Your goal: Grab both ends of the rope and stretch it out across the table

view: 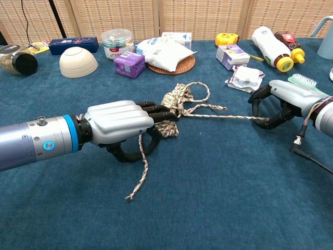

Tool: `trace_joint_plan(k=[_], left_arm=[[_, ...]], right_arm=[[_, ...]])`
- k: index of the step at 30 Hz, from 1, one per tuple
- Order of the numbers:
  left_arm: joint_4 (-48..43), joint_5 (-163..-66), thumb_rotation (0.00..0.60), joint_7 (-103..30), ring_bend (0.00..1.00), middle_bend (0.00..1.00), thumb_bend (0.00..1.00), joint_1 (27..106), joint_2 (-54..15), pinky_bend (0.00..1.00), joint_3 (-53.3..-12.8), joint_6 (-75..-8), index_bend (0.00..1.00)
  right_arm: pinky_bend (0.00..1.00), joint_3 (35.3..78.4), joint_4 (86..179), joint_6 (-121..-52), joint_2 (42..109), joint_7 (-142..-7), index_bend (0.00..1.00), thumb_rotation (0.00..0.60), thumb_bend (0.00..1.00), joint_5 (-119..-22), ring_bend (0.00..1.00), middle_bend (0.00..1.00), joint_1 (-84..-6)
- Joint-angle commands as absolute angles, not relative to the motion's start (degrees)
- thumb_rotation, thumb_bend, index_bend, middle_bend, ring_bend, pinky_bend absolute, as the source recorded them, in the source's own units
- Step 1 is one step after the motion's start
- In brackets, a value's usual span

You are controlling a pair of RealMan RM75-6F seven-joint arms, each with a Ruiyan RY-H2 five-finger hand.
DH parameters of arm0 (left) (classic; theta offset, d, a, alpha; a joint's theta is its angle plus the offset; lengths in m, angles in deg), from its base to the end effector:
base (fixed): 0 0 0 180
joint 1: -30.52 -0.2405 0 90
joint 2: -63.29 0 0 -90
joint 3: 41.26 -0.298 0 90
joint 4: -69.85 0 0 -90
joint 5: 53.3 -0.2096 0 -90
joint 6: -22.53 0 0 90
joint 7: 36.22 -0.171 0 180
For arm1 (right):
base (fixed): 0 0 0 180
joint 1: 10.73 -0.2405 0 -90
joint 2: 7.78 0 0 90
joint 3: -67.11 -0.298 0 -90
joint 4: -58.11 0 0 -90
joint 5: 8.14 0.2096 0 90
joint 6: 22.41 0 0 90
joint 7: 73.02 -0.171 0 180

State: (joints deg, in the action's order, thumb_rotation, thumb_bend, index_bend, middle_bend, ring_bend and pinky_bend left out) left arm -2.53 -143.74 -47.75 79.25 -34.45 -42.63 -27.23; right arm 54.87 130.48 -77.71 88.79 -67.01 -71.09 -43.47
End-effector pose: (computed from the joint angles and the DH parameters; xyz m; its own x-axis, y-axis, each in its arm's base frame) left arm -0.1375 0.3434 -0.1181 0.7052 0.1770 0.6866 0.5079 -0.8018 -0.3149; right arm -0.2570 -0.3796 -0.0500 0.1835 -0.3142 0.9314 -0.9828 -0.0778 0.1674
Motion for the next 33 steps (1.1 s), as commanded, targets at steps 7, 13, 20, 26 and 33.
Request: trace_joint_plan(k=[7, 13, 20, 26, 33], left_arm=[[-2.6, -143.7, 0.6, -47.7, 0.0, 0.09, 0.36, 79.2, -34.4, 0.0, -42.6, -27.3, 0.64], [-3.1, -143.8, 0.6, -47.5, 0.0, 0.09, 0.36, 79.0, -33.7, 0.0, -42.5, -28.0, 0.65], [-4.5, -143.9, 0.6, -47.0, 0.0, 0.1, 0.36, 78.6, -32.1, 0.0, -42.4, -29.0, 0.66], [-5.0, -143.8, 0.6, -47.0, 0.0, 0.1, 0.36, 78.6, -31.6, 0.0, -42.2, -29.2, 0.67], [-6.5, -143.7, 0.6, -45.6, 0.0, 0.12, 0.36, 77.7, -29.3, 0.0, -42.2, -30.6, 0.69]], right_arm=[[0.0, 54.8, 130.6, -77.8, 88.7, -67.0, 0.64, 0.6, 0.42, -71.0, 0.0, 0.24, -43.4], [0.0, 54.9, 131.1, -77.8, 88.3, -67.2, 0.64, 0.6, 0.42, -71.2, 0.0, 0.25, -43.3], [0.0, 54.8, 131.8, -78.1, 87.9, -67.1, 0.64, 0.6, 0.42, -71.4, 0.0, 0.25, -43.3], [0.0, 54.8, 132.2, -78.0, 87.7, -67.1, 0.64, 0.6, 0.42, -71.4, 0.0, 0.25, -43.3], [0.0, 54.7, 133.2, -78.2, 86.5, -67.1, 0.64, 0.6, 0.42, -71.6, 0.0, 0.25, -43.2]])
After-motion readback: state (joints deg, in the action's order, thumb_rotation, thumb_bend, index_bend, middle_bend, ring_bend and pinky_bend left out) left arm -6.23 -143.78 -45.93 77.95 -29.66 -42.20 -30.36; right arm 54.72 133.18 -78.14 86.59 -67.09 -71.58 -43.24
